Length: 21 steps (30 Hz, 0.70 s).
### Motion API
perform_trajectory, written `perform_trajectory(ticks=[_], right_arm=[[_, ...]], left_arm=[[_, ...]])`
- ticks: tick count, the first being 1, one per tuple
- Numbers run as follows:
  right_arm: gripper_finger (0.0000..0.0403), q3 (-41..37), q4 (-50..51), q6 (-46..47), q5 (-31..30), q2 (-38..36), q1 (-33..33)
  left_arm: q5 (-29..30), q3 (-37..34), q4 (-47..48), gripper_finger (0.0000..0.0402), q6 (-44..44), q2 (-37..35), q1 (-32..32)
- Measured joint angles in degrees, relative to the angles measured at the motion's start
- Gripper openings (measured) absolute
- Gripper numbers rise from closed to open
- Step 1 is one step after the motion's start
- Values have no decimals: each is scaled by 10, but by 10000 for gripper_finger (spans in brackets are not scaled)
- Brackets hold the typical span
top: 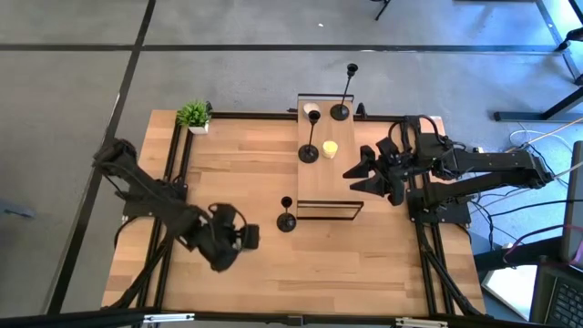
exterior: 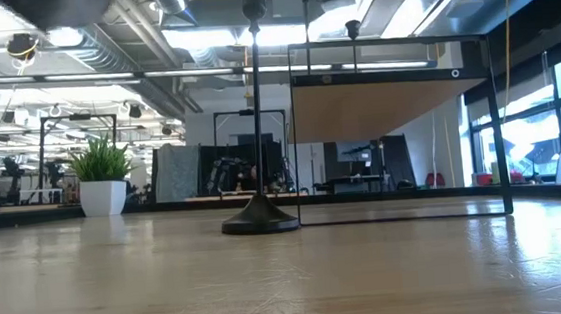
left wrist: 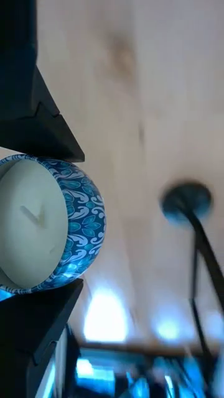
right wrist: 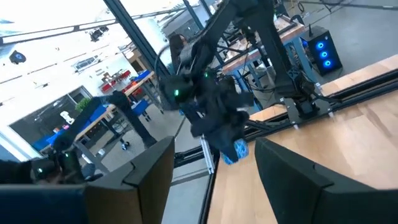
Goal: Pick & Place candle stick holders
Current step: Put the blue candle jar in the bottom left corner of the shelf
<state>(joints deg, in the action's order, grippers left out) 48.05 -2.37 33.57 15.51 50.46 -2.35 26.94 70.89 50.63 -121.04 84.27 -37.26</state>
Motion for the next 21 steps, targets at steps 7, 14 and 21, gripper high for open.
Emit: perform_trajectory(ticks=[7, 14, 21], right_arm=[[227, 34, 89, -59, -16, 5, -23], [227, 200, 361, -166, -146, 64, -80], [235, 366, 494, -177, -172, 165, -114]], left_arm=[[7, 0, -89, 289, 116, -37, 69], [-4, 0, -208, 289, 223, -40, 124], [-10, 9, -275, 289, 289, -40, 161]])
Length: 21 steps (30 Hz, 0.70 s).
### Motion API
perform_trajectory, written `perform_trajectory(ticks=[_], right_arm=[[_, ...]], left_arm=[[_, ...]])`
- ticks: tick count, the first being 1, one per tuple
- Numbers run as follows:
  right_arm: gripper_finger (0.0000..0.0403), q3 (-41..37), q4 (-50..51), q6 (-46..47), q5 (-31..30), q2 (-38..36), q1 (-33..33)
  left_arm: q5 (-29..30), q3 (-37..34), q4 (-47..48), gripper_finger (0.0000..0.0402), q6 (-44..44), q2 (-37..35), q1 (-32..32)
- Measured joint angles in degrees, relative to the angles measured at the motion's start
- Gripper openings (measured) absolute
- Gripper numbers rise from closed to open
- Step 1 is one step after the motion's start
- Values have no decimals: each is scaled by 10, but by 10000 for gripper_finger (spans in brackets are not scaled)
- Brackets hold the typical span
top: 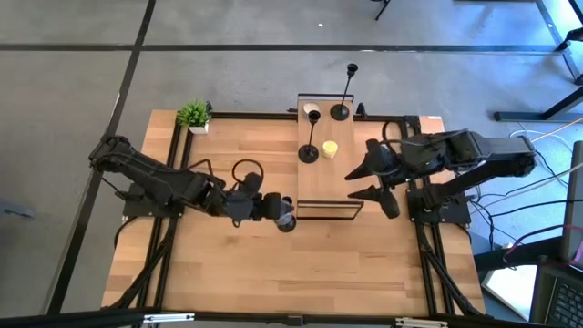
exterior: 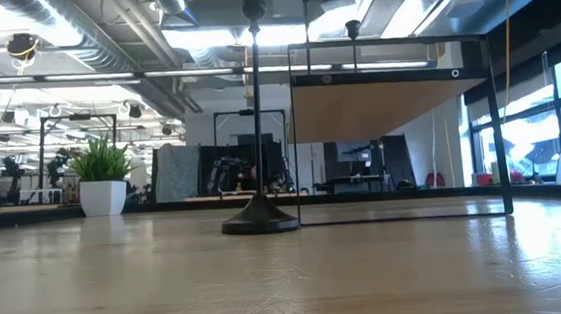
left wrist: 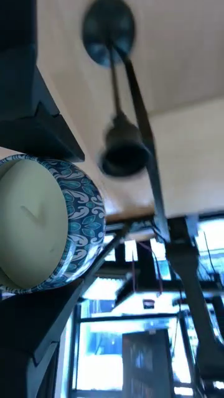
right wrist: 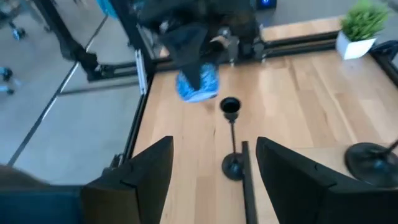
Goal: Pick & Place candle stick holders
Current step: Put the blue candle jar in the bottom left corner of the shelf
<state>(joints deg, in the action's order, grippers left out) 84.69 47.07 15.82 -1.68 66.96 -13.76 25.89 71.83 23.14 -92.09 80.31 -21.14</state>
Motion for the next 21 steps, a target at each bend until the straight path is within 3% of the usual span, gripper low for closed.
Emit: perform_trajectory(ticks=[4, 9, 21], right_arm=[[257, 70, 63, -14, -12, 64, -27], [287, 125, 93, -39, -78, 121, -63], [303, 164, 89, 3, -181, 168, -85]], left_arm=[[0, 39, -3, 289, 38, 2, 19], [-5, 81, 26, 288, 73, 2, 56], [-118, 86, 45, 288, 139, 3, 113]])
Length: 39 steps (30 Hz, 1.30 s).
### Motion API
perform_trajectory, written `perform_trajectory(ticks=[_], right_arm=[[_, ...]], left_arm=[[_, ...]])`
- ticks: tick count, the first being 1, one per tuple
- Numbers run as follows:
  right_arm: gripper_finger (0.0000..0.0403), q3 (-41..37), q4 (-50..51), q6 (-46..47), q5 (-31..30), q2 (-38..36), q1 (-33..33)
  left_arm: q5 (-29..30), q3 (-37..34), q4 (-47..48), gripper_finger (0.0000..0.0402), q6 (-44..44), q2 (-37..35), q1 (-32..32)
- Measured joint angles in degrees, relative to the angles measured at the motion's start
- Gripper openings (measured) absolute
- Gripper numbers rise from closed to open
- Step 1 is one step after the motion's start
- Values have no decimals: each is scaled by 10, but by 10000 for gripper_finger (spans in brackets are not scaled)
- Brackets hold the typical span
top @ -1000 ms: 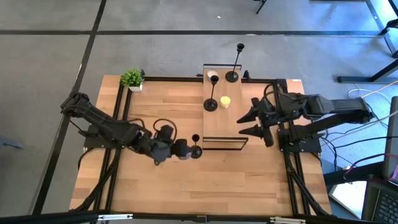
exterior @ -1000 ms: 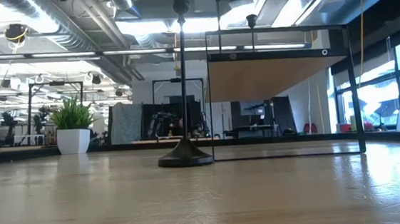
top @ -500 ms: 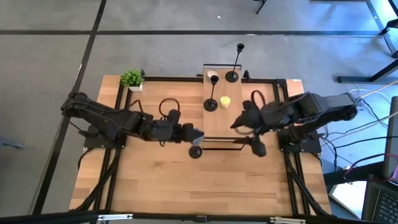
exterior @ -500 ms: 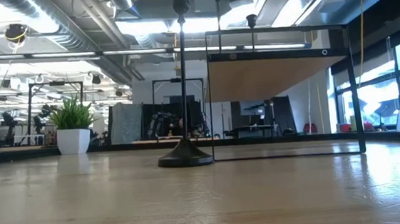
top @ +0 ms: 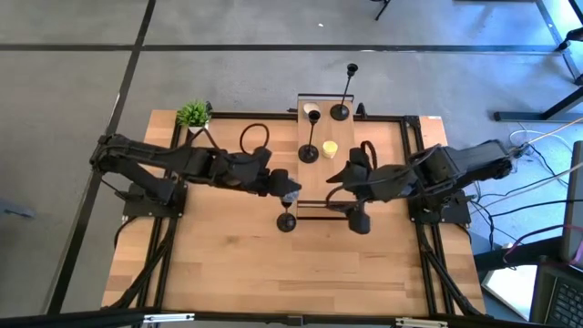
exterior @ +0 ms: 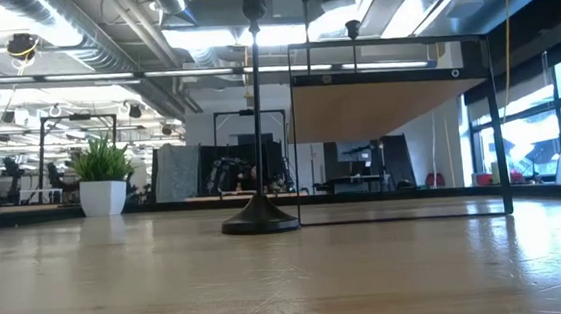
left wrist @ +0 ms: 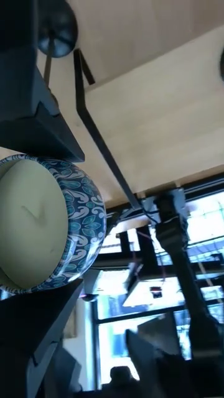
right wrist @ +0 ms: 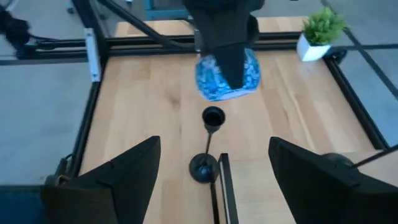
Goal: Pick & Place candle stick holders
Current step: Put the blue candle jar in the bottom left corner of the shelf
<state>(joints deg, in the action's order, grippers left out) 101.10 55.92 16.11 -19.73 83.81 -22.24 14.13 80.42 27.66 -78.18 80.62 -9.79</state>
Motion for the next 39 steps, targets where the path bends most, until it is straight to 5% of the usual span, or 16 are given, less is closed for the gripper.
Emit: perform_trajectory(ticks=[10, 39], right_arm=[[303, 0, -34, 40, -43, 45, 3], [365, 0, -112, -4, -90, 86, 13]], left_arm=[[-61, 0, -5, 288, 60, 0, 23], [-61, 0, -13, 288, 64, 0, 20]])
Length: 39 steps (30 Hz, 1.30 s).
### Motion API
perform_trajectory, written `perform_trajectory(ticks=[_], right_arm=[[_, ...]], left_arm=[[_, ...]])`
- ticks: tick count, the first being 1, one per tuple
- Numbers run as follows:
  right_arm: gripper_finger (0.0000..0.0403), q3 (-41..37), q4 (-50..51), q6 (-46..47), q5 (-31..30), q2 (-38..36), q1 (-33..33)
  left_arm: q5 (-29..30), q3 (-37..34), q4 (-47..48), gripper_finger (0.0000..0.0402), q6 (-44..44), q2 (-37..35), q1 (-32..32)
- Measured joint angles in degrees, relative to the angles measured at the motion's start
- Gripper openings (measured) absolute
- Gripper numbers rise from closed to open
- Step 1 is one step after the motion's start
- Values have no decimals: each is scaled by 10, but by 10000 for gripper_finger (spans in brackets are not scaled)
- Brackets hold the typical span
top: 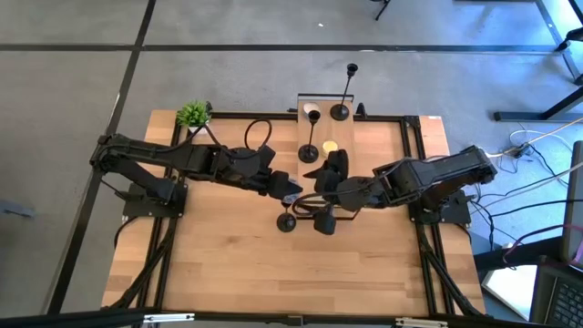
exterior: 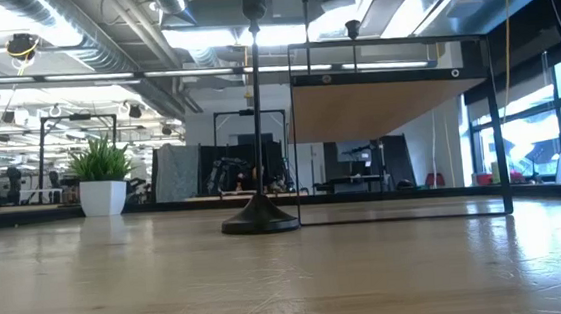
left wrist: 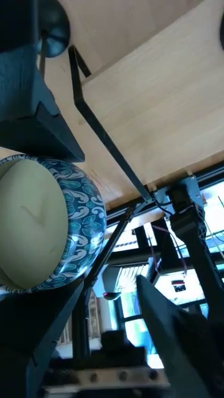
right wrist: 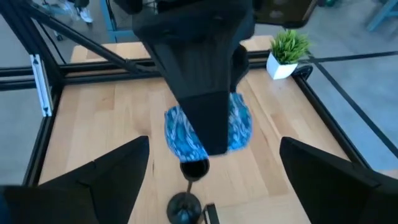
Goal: Pick & Place candle stick holders
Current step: Put the blue candle jar in the bottom left corner of the shelf
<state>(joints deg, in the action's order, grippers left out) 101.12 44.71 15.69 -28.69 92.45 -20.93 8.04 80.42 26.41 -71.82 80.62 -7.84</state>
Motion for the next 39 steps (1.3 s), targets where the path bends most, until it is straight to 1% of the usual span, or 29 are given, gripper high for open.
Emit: perform_trajectory(ticks=[4, 12, 17, 23, 29, 36, 39], right_arm=[[365, 0, -6, -3, 3, 13, 6], [365, 0, -6, -14, 2, 28, 15], [365, 0, -30, -33, -16, 28, 19], [365, 8, -44, -42, 1, 33, 26], [365, 8, -40, -41, 4, 36, 27], [365, 8, 13, -16, 21, 36, 26], [365, 8, 16, -16, 21, 36, 23]], left_arm=[[3, 0, -13, 288, 1, 0, 0], [3, 0, -10, 289, 6, 0, 0], [2, 0, -9, 288, 7, 2, 1], [-6, 0, -12, 288, 7, 13, -3], [-12, 0, -31, 288, 6, 26, -3], [-17, 0, -39, 288, 11, 26, 2], [-20, 0, -44, 288, 11, 24, 2]])
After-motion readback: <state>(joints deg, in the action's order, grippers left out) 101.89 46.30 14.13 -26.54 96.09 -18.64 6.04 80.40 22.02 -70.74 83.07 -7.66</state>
